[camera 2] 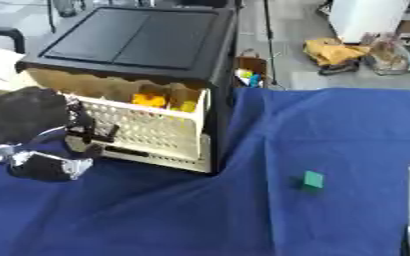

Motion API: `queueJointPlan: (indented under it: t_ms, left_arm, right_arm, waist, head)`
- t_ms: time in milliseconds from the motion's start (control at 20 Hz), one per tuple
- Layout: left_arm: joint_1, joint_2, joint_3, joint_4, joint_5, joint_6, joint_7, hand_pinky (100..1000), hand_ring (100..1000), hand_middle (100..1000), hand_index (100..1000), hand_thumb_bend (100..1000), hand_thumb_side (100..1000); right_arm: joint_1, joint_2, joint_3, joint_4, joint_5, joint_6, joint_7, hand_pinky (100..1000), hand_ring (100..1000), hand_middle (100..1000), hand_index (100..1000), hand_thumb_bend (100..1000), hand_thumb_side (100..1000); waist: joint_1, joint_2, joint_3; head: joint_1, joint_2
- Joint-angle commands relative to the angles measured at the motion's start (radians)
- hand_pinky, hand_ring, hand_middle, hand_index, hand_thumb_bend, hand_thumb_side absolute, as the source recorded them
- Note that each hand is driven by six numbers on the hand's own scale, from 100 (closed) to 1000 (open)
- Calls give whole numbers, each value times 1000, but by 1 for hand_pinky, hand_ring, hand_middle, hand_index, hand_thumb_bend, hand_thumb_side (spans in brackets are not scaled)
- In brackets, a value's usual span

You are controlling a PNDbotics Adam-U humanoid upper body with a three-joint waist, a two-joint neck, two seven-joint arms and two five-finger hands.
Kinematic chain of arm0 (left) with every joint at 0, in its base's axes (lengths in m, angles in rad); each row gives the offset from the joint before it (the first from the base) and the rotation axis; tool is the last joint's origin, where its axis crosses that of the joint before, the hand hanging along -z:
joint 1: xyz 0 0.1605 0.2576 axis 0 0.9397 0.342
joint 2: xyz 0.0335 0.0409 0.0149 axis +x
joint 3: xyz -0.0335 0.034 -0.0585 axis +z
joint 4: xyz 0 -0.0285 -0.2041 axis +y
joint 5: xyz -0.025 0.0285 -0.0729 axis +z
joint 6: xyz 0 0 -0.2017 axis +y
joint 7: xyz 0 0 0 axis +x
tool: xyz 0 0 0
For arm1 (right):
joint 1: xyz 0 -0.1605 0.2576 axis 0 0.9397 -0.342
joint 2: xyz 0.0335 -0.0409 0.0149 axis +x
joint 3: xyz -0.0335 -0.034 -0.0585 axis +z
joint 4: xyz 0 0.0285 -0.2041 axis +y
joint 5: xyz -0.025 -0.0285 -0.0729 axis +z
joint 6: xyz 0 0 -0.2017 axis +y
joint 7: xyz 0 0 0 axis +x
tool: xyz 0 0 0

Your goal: Pick up objects from table and place into drawer.

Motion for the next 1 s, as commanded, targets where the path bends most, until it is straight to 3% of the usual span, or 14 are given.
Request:
queueJointPlan:
  t_ms: [50, 600, 1000]
  left_arm:
    - [-18, 25, 15, -12, 15, -4, 7, 100, 100, 100, 544, 100, 554]
    - [-33, 40, -1, -12, -1, -48, 15, 100, 100, 100, 549, 100, 549]
    - [21, 65, 1, -12, 0, -42, 20, 100, 100, 100, 541, 100, 557]
  right_arm:
    - [-9, -5, -3, -15, 9, -11, -16, 686, 723, 568, 713, 100, 1000]
    - [-3, -5, -4, -15, 12, -8, -24, 685, 723, 566, 711, 100, 1000]
    - [-7, -7, -5, -15, 15, -5, -29, 684, 722, 566, 710, 100, 1000]
  waist:
    - [5, -24, 1]
    - [9, -31, 5]
    - [6, -28, 8]
  head:
    - [-4, -9]
    - [1, -5]
    - [-1, -10]
